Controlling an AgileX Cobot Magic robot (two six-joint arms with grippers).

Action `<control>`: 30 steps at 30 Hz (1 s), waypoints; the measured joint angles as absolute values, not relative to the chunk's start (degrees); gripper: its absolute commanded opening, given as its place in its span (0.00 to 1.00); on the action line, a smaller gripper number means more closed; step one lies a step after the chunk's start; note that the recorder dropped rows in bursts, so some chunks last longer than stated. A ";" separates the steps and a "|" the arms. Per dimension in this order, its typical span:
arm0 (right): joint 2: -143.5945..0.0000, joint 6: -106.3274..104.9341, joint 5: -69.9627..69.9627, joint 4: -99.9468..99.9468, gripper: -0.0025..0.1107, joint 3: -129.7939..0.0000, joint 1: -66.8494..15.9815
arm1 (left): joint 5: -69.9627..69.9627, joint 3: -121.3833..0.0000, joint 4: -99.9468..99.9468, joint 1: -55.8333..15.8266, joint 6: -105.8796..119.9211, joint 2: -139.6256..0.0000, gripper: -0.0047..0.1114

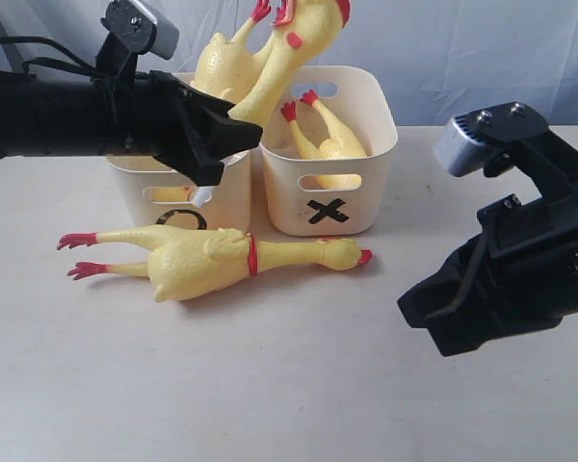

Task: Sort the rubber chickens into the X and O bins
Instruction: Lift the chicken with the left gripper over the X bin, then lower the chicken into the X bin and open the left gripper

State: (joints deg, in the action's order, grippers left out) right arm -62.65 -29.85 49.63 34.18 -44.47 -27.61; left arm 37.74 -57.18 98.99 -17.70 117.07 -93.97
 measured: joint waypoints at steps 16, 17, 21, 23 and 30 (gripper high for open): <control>-62.65 -29.85 49.63 34.52 0.01 -44.47 -27.61 | 29.02 -61.25 98.99 -18.53 110.55 -95.01 0.04; -62.65 -29.85 49.63 34.57 0.01 -44.47 -27.61 | 27.38 -61.59 99.10 -19.20 110.28 -95.01 0.04; -62.65 -29.74 49.63 34.91 0.01 -44.47 -27.61 | 18.59 -63.18 99.10 -23.55 110.24 -95.01 0.04; -62.65 -29.74 49.63 35.43 0.01 -44.47 -27.61 | 14.06 -64.71 99.10 -26.37 111.60 -95.01 0.04; -62.65 -29.74 49.63 37.69 0.01 -44.47 -27.61 | 10.68 -69.18 99.20 -27.51 111.67 -95.15 0.04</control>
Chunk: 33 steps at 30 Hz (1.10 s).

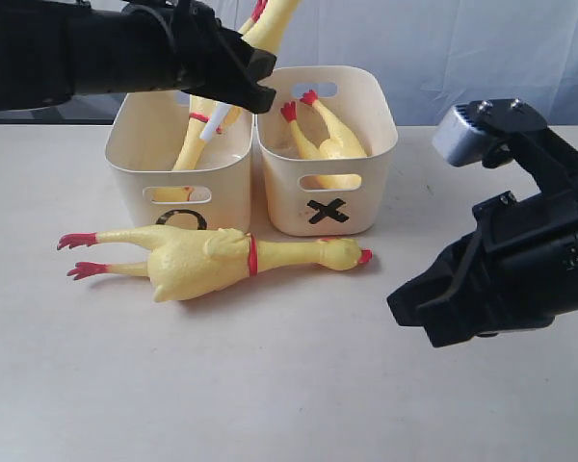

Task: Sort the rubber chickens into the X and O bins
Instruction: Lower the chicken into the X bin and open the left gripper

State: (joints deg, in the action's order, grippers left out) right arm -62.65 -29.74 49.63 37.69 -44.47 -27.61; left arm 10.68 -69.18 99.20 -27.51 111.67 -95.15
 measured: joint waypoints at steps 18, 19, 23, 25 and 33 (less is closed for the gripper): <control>-62.65 -29.74 49.53 37.69 0.01 -44.47 -27.61 | 12.13 -84.89 99.20 -27.59 104.07 -110.98 0.04; -62.65 -29.74 49.53 37.69 0.01 -44.47 -27.61 | 12.13 -85.52 99.20 -27.64 103.47 -111.47 0.04; -62.65 -29.74 49.53 37.69 0.01 -44.47 -27.61 | 12.40 -87.60 99.20 -28.62 101.94 -112.77 0.04; -62.65 -29.74 49.53 37.69 0.01 -44.47 -27.61 | 12.40 -88.65 99.20 -29.31 101.81 -113.33 0.04; -62.65 -29.74 49.53 37.79 0.01 -44.47 -27.61 | 8.27 -91.18 99.20 -30.31 100.10 -116.81 0.04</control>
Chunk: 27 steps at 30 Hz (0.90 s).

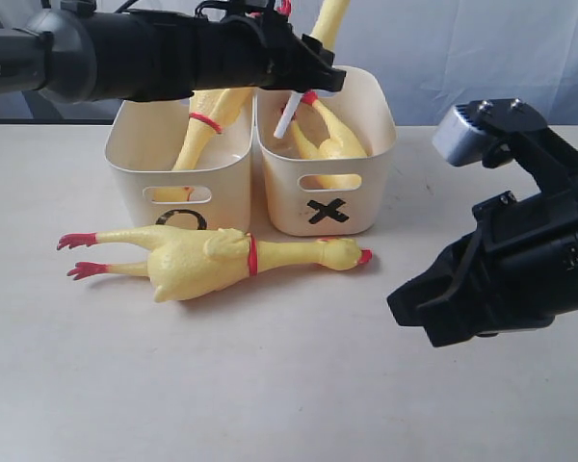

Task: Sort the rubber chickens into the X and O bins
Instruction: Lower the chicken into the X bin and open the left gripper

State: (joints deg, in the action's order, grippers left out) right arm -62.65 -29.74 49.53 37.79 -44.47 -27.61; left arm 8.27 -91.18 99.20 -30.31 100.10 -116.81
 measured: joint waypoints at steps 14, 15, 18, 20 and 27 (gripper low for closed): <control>-62.65 -29.74 49.53 37.79 0.01 -44.47 -27.61 | 7.46 -91.97 99.31 -30.31 99.18 -119.24 0.07; -62.65 -29.74 49.53 37.79 0.01 -44.47 -27.61 | 7.31 -91.97 99.31 -30.31 99.18 -119.24 0.09; -62.65 -29.74 49.53 37.79 0.01 -44.47 -27.61 | 7.26 -91.97 99.31 -30.31 99.18 -119.24 0.21; -62.65 -29.74 49.53 37.79 0.01 -44.47 -27.61 | 7.12 -91.97 99.31 -30.31 99.18 -119.24 0.30; -62.65 -29.74 49.53 37.79 0.01 -44.47 -27.61 | 7.34 -91.97 99.31 -30.31 99.18 -119.24 0.37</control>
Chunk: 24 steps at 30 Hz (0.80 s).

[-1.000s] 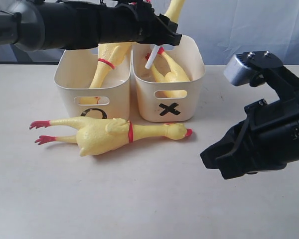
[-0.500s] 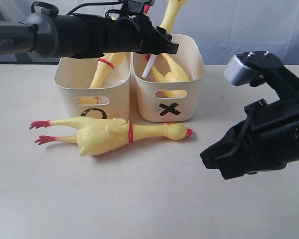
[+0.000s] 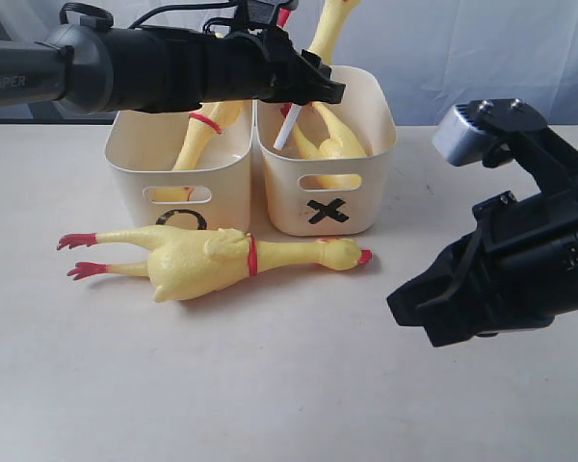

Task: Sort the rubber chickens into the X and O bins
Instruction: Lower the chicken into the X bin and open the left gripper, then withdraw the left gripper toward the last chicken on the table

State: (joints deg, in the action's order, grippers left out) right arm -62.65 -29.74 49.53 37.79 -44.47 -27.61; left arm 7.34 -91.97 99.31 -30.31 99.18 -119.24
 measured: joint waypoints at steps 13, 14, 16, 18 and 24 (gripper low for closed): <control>-62.65 -29.74 49.53 37.79 0.01 -44.47 -27.61 | 7.43 -91.97 99.31 -30.31 99.18 -119.24 0.50; -62.65 -29.74 49.53 37.79 0.01 -44.47 -27.61 | 7.43 -91.97 99.31 -30.31 99.03 -119.24 0.52; -62.65 -29.74 49.53 37.79 0.01 -44.47 -27.61 | 7.43 -91.97 99.31 -30.31 98.68 -119.24 0.54; -62.65 -29.74 49.53 37.79 0.01 -44.47 -27.61 | 7.43 -91.97 99.31 -30.31 98.36 -119.24 0.54; -62.65 -29.74 49.53 37.79 0.01 -44.47 -27.61 | 7.43 -91.97 99.31 -30.31 98.00 -119.24 0.54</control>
